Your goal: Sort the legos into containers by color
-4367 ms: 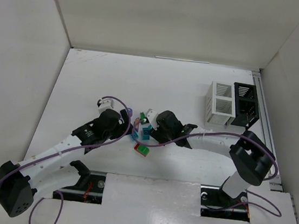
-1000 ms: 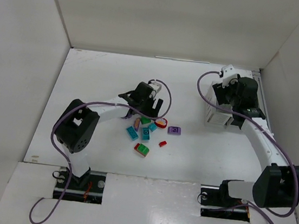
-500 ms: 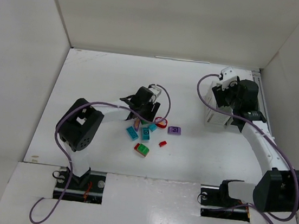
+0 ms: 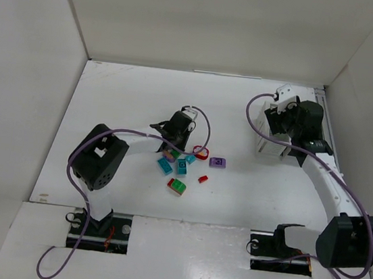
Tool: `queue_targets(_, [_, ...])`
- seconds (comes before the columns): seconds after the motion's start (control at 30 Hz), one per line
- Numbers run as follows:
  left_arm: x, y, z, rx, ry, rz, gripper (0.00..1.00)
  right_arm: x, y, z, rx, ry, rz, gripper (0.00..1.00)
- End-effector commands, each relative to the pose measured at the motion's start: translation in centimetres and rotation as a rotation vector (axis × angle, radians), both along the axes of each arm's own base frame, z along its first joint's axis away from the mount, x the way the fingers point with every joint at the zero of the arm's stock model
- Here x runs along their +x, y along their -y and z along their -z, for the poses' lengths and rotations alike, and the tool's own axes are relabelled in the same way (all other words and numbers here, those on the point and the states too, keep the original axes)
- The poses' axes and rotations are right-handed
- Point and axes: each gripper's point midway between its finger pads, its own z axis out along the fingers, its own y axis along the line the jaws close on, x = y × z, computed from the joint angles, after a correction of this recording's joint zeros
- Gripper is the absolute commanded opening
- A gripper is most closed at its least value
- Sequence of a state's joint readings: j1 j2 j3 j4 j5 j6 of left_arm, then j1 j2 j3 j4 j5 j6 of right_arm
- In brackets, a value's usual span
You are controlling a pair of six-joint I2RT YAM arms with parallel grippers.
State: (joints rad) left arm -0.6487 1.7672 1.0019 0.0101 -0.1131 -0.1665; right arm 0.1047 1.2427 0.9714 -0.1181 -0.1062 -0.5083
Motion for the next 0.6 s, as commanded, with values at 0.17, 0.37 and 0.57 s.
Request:
queue_targets(0.17, [-1.9, -1.2, -0.5, -0.007, -0.051, -0.083, 0.25, -0.3, 0.0, -2.3, 0.024, 0.081, 0.000, 0.70])
queue_targets(0.37, [-2.3, -2.1, -0.3, 0.006, -0.062, -0.143, 0.60, -0.4, 0.0, -1.9, 0.023, 0.071, 0.000, 0.70])
queue_targets(0.57, [-3.6, -2.9, -0.1, -0.009, -0.074, -0.157, 0.64, -0.4, -0.1, -1.9, 0.026, 0.071, -0.009, 0.70])
